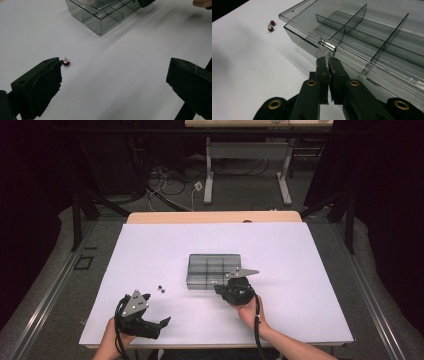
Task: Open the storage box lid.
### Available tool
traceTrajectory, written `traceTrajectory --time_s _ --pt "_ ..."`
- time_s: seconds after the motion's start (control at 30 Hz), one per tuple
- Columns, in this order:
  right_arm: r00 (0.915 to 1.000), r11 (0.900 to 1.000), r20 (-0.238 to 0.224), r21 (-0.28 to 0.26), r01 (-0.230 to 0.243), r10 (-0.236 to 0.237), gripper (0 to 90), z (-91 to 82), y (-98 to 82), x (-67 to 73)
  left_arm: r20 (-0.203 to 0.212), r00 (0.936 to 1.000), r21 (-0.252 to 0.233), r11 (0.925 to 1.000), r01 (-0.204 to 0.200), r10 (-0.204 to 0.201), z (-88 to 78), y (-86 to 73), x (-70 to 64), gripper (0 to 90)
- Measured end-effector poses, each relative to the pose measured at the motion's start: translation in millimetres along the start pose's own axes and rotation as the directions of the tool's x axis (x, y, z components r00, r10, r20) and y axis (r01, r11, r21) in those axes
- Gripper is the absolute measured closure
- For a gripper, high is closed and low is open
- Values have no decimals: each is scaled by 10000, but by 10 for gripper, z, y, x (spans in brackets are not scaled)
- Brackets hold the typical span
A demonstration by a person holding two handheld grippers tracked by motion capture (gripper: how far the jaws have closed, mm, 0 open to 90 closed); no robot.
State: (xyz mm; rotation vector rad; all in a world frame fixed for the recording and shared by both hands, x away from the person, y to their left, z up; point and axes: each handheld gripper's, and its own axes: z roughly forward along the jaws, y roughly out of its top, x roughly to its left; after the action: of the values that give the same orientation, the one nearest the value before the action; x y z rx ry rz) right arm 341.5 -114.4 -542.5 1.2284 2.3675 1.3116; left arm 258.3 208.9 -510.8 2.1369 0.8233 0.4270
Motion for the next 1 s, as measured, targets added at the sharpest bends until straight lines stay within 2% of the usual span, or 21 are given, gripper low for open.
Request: traceTrajectory --time_s 0.43,0.57,0.6,1.0 --pt "9999 9995 -46 -303 -93 92 873 -13 14 8 -9 10000 14 10000 -11 11 -3 1 1 2" --pt "10000 9998 -64 -182 -19 17 872 -36 29 7 21 10000 -10 10000 -14 14 2 1 1 2" --pt "9999 9991 -74 -408 -94 91 872 -25 25 14 23 10000 13 10000 -24 24 -1 3 1 2" --pt "10000 9994 -28 -345 -86 85 872 -53 48 -3 5 10000 -22 10000 17 -17 2 2 -3 2"
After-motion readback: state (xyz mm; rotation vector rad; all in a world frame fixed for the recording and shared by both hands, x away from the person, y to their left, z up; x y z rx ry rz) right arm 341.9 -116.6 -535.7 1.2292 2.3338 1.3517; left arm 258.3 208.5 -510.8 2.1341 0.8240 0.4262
